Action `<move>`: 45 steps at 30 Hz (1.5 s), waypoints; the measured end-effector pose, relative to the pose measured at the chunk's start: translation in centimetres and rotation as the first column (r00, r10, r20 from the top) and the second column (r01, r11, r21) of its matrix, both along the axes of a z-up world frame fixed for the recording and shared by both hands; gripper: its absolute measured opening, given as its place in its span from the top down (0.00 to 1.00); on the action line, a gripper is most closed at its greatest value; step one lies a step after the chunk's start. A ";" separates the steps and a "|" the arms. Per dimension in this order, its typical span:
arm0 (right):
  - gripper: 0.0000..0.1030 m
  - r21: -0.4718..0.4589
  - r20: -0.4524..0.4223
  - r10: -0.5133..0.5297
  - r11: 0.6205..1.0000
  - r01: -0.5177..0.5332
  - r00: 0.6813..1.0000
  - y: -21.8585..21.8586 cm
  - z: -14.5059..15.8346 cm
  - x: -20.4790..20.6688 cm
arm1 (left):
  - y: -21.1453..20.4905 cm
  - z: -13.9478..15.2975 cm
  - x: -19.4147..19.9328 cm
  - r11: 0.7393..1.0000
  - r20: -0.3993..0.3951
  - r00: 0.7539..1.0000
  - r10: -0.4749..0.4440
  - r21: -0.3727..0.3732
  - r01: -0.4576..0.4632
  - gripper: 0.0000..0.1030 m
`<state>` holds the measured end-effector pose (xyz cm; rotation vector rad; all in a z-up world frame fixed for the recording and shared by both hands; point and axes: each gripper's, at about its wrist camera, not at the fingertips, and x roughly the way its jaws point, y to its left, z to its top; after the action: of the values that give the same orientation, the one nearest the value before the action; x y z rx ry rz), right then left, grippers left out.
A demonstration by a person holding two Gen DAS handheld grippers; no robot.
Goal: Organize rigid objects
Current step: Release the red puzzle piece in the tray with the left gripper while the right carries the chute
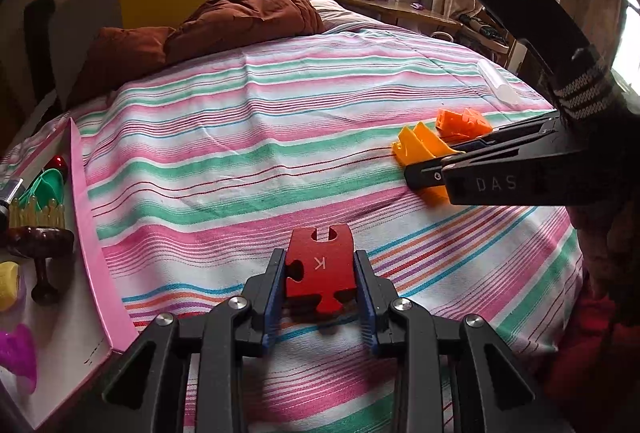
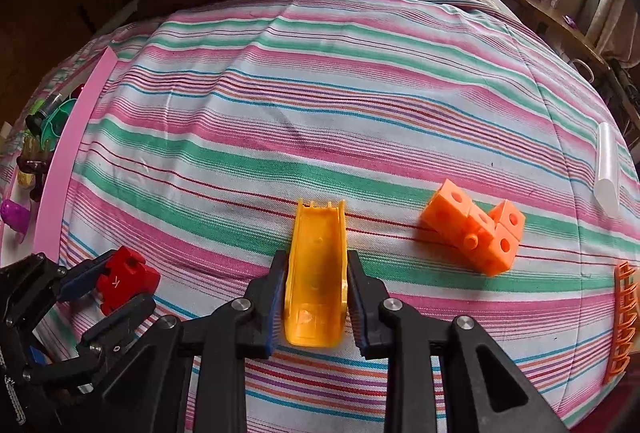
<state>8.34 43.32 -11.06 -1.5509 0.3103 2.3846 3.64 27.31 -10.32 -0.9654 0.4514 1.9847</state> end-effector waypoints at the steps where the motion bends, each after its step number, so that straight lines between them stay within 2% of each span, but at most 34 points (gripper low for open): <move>1: 0.74 0.011 0.001 0.004 1.000 -0.004 1.000 -0.1 0.0 0.0 | 0.0 0.1 0.0 1.000 0.000 1.000 0.002 -0.001 -0.002 0.68; 5: 0.74 0.034 -0.004 0.018 0.999 -0.018 1.000 -0.8 -0.3 -0.7 | -0.3 0.7 -0.1 1.000 0.041 0.999 0.012 0.019 -0.013 0.69; 14: 0.75 0.102 -0.009 0.051 0.994 -0.050 0.999 -1.9 -0.5 -1.0 | -1.8 5.1 1.4 0.996 -0.026 1.000 0.013 0.083 -0.011 0.68; 19: 0.75 0.122 -0.011 0.061 0.991 -0.059 0.998 -2.2 -0.6 -1.1 | -3.8 8.0 1.2 0.992 -0.067 0.995 0.070 0.107 -0.062 0.68; 24: 0.75 0.130 -0.013 0.062 0.990 -0.060 0.998 -2.2 -0.7 -1.3 | -6.7 9.1 -0.4 0.982 -0.048 0.988 0.149 0.120 -0.143 0.68; 30: 0.75 0.134 -0.016 0.056 0.990 -0.054 0.998 -2.3 -0.6 -1.2 | -12.2 9.1 -3.4 0.950 0.022 0.962 0.270 0.153 -0.271 0.68; 34: 0.75 0.133 -0.016 0.055 0.990 -0.052 0.998 -2.3 -0.6 -1.2 | -17.3 8.0 -6.0 0.905 0.128 0.918 0.375 0.163 -0.393 0.68; 37: 0.75 0.136 -0.014 0.056 0.989 -0.054 0.998 -2.4 -0.6 -1.3 | -20.3 6.6 -7.1 0.879 0.170 0.887 0.429 0.146 -0.454 0.68; 40: 0.75 0.137 -0.010 0.057 0.989 -0.055 0.998 -2.3 -0.6 -1.4 | -21.5 5.3 -7.6 0.868 0.208 0.870 0.447 0.134 -0.478 0.68; 45: 0.75 0.139 -0.008 0.058 0.989 -0.056 0.998 -2.3 -0.5 -1.4 | -20.1 4.3 -8.1 0.882 0.211 0.880 0.427 0.116 -0.456 0.68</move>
<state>6.91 40.97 -11.60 -1.5026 0.1013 2.4032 -4.47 7.25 -6.00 -1.2098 -0.0453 2.2682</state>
